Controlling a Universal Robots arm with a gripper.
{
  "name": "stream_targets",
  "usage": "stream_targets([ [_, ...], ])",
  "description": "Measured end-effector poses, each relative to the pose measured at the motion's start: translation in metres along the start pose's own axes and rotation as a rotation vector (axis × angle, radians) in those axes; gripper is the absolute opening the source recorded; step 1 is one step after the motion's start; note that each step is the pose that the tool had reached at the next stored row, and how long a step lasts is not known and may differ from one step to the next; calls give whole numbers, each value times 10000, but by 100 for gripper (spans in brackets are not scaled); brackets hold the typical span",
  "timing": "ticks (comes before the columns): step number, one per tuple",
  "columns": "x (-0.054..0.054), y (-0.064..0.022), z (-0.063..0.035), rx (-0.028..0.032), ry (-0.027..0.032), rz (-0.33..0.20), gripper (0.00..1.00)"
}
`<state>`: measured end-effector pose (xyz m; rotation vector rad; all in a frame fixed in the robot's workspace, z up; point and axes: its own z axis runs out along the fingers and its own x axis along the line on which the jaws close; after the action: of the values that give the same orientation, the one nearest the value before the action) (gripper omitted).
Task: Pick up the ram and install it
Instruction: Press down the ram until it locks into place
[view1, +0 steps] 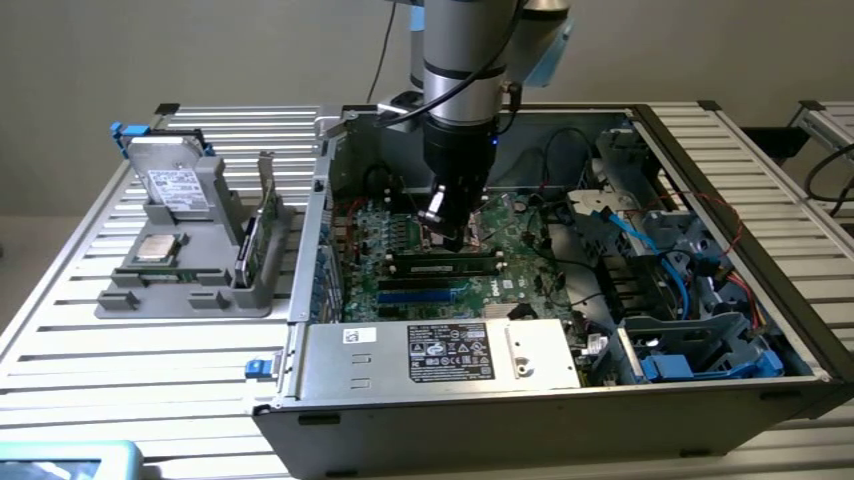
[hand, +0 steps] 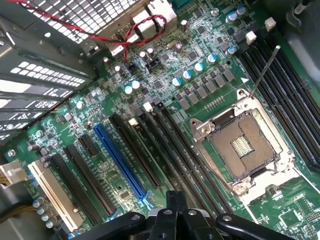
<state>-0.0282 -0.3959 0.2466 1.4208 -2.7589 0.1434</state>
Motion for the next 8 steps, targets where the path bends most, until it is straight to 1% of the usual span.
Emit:
stream_targets([
  [2, 0, 0, 0, 6, -1, 227, 11],
  [8, -1, -1, 1, 58, -25, 882, 11],
])
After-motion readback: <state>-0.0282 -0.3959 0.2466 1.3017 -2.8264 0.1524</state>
